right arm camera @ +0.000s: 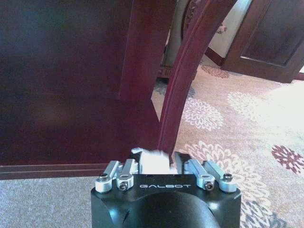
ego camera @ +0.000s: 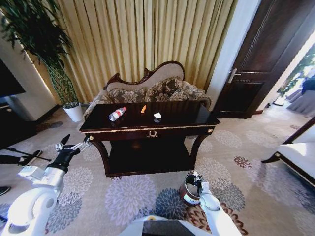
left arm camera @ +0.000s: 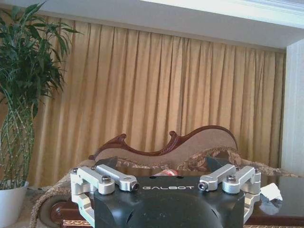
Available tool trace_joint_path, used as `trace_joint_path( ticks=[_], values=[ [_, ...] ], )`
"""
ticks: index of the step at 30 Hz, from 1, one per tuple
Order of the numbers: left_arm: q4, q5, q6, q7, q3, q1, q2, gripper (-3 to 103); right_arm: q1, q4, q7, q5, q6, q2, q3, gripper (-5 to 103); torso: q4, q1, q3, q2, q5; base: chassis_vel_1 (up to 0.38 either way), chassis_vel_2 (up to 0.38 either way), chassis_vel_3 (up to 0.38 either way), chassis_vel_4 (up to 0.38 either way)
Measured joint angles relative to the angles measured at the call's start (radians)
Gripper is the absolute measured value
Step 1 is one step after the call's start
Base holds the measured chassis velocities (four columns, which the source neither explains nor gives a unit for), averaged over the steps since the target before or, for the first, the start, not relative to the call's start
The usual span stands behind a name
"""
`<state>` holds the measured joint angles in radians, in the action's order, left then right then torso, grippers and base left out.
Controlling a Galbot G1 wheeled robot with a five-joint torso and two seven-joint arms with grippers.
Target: Move to the front of the table and place the trash on the table into the trash bin.
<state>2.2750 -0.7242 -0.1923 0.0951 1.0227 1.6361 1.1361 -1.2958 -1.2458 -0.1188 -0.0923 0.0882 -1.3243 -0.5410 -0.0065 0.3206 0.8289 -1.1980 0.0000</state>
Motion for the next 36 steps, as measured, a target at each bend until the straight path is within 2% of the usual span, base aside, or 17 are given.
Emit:
trace_joint_path(
  ticks=[1, 2, 5, 7, 8, 10, 13, 14, 15, 18, 20, 25, 28, 30, 31, 34, 36],
  values=[
    [0.0, 0.0, 0.0, 0.0, 0.0, 0.0, 0.0, 100, 0.0, 0.0, 0.0, 0.0, 0.0, 0.0, 0.0, 36, 0.0, 0.0, 0.0, 0.0, 0.0, 0.0, 0.0, 0.0, 0.0],
    [0.0, 0.001, 0.0, 0.0, -0.001, 0.0, 0.0, 100, 0.002, 0.003, 0.0, 0.001, -0.002, -0.001, 0.001, 46, 0.0, 0.0, 0.0, 0.0, 0.0001, 0.0, 0.0, 0.0, 0.0],
    [0.004, 0.002, 0.0, 0.0, -0.003, 0.001, 0.0, 100, 0.005, 0.004, 0.0, 0.0, -0.006, -0.003, 0.002, 51, -0.0001, 0.0, 0.0, 0.0, 0.0, 0.0, 0.0, 0.0, 0.0],
    [0.008, 0.003, -0.001, 0.0, -0.004, 0.002, -0.002, 100, 0.009, 0.006, 0.0, -0.001, -0.014, -0.005, 0.002, 62, 0.0, 0.0, 0.0, 0.0, 0.0, 0.0, 0.0, 0.0, 0.0],
    [0.008, 0.003, -0.001, 0.0, -0.004, 0.002, -0.002, 100, 0.009, 0.006, 0.0, -0.001, -0.014, -0.005, 0.002, 62, 0.0, 0.0, 0.0, 0.0, 0.0, 0.0, 0.0, 0.0, 0.0],
    [0.013, 0.003, -0.002, 0.0, -0.005, 0.0, -0.005, 100, 0.012, 0.009, 0.0, -0.004, -0.022, -0.006, 0.002, 73, 0.0, 0.0, 0.0, 0.0, 0.0, 0.0, 0.0, 0.0, 0.0],
    [0.015, 0.003, -0.003, 0.0, -0.005, -0.001, -0.006, 100, 0.012, 0.007, 0.0, -0.009, -0.026, -0.005, 0.001, 79, 0.0, 0.0, 0.0, 0.0, 0.0, 0.0, 0.0, 0.0, 0.0],
    [0.018, 0.003, -0.003, -0.001, -0.006, -0.001, -0.006, 100, 0.012, -0.004, 0.0, -0.022, -0.032, -0.002, 0.001, 84, -0.0002, 0.0, 0.0, 0.0, 0.0003, 0.0, 0.0, 0.0, 0.0],
    [0.021, 0.003, -0.003, -0.002, -0.006, -0.001, -0.005, 100, 0.007, -0.047, 0.0, -0.06, -0.041, 0.005, -0.005, 95, -0.0001, 0.0, 0.0, 0.0, 0.0002, 0.0, 0.0, 0.0, 0.0],
    [0.022, 0.003, -0.004, -0.007, -0.006, -0.001, -0.003, 100, 0.002, -0.098, 0.0, -0.108, -0.055, 0.013, -0.01, 98, -0.0001, 0.0, 0.0, 0.0, -0.0001, 0.0, 0.0, 0.0, 0.0],
    [0.024, 0.004, -0.004, -0.025, -0.007, -0.001, -0.001, 100, -0.004, -0.206, 0.0, -0.157, -0.099, 0.024, -0.03, 100, 0.0002, 0.0, 0.0, 0.0, 0.0, 0.0, 0.0, 0.0, 0.0],
    [0.025, 0.003, -0.004, -0.033, -0.003, 0.001, -0.002, 100, -0.028, -0.372, 0.0, -0.211, -0.101, 0.044, -0.059, 100, 0.0, 0.0, 0.0, 0.0, -0.0002, 0.0, 0.0, 0.0, 0.0],
    [0.026, 0.003, -0.004, -0.034, 0.001, 0.004, -0.003, 100, -0.047, -0.464, 0.0, -0.243, -0.091, 0.055, -0.081, 100, 0.0, 0.0, 0.0, 0.0, 0.0001, 0.0, 0.0, 0.0, 0.0],
    [0.026, 0.003, -0.004, -0.034, 0.003, 0.005, -0.003, 100, -0.075, -0.589, 0.0, -0.267, -0.077, 0.073, -0.102, 100, -0.0002, 0.0, 0.0, 0.0, 0.0, 0.0, 0.0, 0.0, 0.0],
    [0.026, 0.003, -0.004, -0.034, 0.003, 0.005, -0.003, 100, -0.075, -0.589, 0.0, -0.267, -0.077, 0.073, -0.102, 100, -0.0002, 0.0, 0.0, 0.0, 0.0, 0.0, 0.0, 0.0, 0.0],
    [0.035, 0.005, -0.005, -0.042, 0.002, 0.005, 0.0, 100, -0.086, -0.754, 0.0, -0.307, -0.016, 0.101, -0.091, 100, -0.0002, 0.0, 0.0, 0.0, -0.0004, 0.0, 0.0, 0.0, 0.0],
    [0.042, 0.009, -0.005, -0.047, 0.002, 0.005, 0.001, 100, -0.076, -0.804, 0.0, -0.338, 0.013, 0.117, -0.078, 100, -0.0002, 0.0, 0.0, 0.0, 0.0001, 0.0, 0.0, 0.0, 0.0]
  ],
)
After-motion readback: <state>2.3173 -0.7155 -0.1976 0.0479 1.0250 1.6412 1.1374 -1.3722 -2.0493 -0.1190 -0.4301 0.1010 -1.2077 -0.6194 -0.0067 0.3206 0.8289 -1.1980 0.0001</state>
